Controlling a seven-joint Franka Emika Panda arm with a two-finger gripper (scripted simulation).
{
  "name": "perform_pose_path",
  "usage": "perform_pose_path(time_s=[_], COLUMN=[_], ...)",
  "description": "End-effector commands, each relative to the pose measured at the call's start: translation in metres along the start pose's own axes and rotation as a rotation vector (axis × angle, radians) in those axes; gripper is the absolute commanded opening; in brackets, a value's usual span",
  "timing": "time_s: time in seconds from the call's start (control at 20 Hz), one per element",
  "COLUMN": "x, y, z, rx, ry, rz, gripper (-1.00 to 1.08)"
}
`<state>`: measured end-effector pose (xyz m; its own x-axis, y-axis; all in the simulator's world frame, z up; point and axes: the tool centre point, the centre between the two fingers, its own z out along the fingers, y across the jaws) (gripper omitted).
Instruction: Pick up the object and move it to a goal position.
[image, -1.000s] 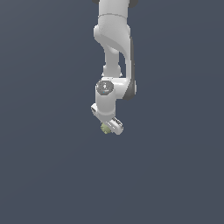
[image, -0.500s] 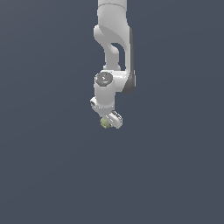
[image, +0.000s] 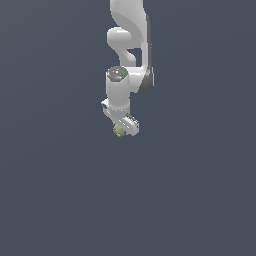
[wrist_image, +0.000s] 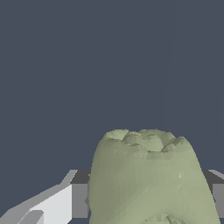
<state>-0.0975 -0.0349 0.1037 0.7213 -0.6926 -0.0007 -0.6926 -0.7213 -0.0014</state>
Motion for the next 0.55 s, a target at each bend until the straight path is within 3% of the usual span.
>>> perform_pose_path(time_s=[0.0, 0.5], x=[-0.0036, -0.0053], y=[0.0046, 0.0075], z=[-0.0062, -0.0116], rx=[0.0, -0.001], ry=[0.0, 0.001], rz=[0.0, 0.0], gripper=[-1.0, -1.0])
